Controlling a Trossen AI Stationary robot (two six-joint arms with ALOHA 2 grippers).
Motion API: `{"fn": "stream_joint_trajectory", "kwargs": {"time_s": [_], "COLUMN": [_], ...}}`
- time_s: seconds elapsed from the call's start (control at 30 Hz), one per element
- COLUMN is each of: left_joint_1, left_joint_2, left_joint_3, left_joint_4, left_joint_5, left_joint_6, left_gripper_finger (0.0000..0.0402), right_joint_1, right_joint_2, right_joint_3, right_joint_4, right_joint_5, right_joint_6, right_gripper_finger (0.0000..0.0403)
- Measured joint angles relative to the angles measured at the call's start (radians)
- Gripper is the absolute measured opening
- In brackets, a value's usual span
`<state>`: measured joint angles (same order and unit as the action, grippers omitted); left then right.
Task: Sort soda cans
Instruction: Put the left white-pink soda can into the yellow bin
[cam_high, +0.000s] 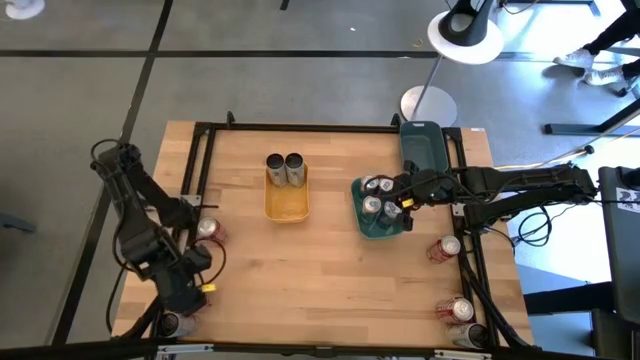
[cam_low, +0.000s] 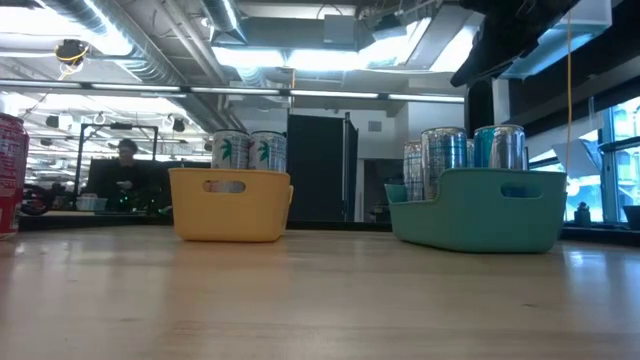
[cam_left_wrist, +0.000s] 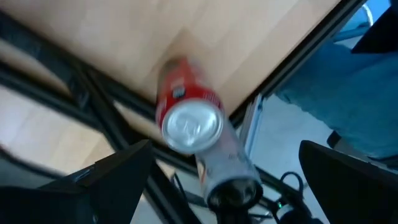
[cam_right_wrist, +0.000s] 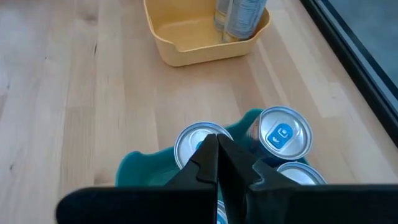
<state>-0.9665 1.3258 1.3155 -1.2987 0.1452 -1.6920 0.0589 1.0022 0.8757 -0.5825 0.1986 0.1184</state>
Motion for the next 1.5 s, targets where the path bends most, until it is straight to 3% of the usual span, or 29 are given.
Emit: {"fn": "stream_joint_trajectory", "kwargs": {"time_s": [0.33, 0.47, 0.7, 1.5], "left_joint_1": [-0.098, -0.116, -0.127, -0.2], "left_joint_2": [0.039, 0.094, 0.15, 0.307], "left_joint_3": [0.0, 0.0, 0.0, 0.001], "left_joint_4": [0.041, 0.074, 0.171, 0.22], "left_joint_5": [0.036, 0.043, 0.151, 0.16], "left_joint_6": [-0.179, -0.142, -0.144, 0.001], "left_gripper_finger": [0.0391, 0.0391, 0.0391, 0.0391], "right_joint_1": [0.0, 0.0, 0.0, 0.0], "right_joint_2": [0.0, 0.0, 0.0, 0.0], "right_joint_3": [0.0, 0.0, 0.0, 0.0], "right_joint_4": [-0.004, -0.004, -0.003, -0.003], "right_joint_5": [0.001, 0.001, 0.002, 0.002], "right_joint_6": [-0.023, -0.026, -0.027, -0.021], "right_gripper_finger": [0.0005, 0.0005, 0.0005, 0.0005]}}
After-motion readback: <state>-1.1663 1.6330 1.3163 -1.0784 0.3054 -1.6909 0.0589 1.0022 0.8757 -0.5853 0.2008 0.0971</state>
